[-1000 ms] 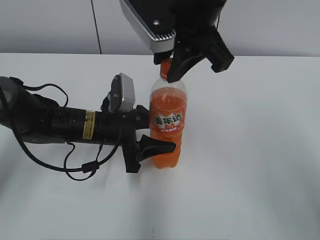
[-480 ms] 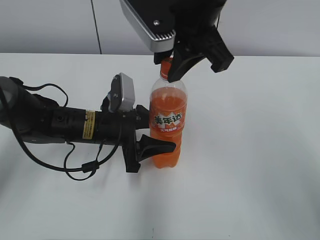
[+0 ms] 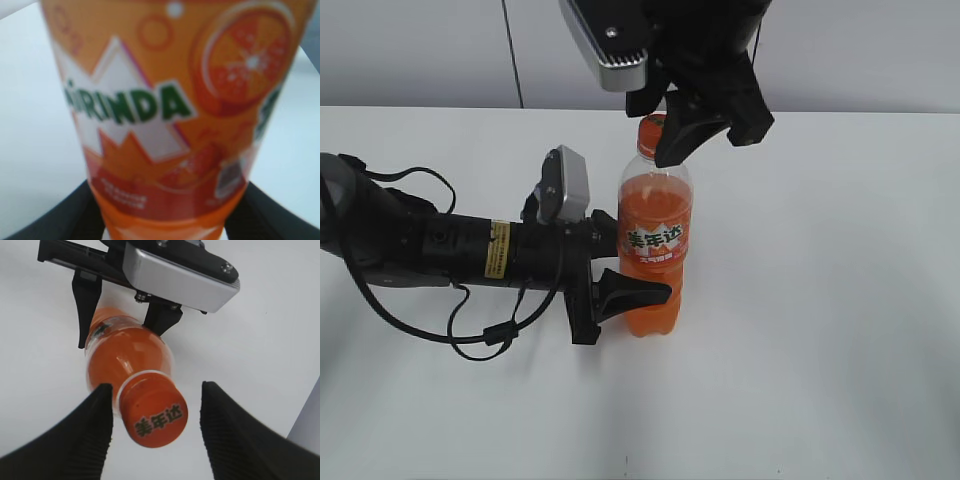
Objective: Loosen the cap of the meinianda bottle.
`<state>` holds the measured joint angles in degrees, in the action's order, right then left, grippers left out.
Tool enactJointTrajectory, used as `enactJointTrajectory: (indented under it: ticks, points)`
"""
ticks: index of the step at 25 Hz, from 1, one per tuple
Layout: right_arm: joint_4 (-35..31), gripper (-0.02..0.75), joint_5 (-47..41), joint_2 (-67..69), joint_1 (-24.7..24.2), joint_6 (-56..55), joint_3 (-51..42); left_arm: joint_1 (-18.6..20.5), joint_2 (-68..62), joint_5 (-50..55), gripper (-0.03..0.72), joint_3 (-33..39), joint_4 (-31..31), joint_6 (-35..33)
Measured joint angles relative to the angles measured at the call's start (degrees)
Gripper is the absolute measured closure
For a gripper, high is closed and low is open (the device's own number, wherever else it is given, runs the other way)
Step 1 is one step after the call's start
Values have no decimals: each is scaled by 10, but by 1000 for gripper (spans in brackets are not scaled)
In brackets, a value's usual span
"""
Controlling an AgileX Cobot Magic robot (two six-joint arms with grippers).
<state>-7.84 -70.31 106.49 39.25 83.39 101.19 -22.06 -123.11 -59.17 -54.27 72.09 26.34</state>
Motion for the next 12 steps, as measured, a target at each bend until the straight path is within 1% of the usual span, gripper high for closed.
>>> enactJointTrajectory:
  ticks: [8,12]
  points:
    - [1,308,0,-10,0,-62,0,0,0,0,279,0,0,0]
    - [1,308,0,-41,0,-141,0,0,0,0,279,0,0,0]
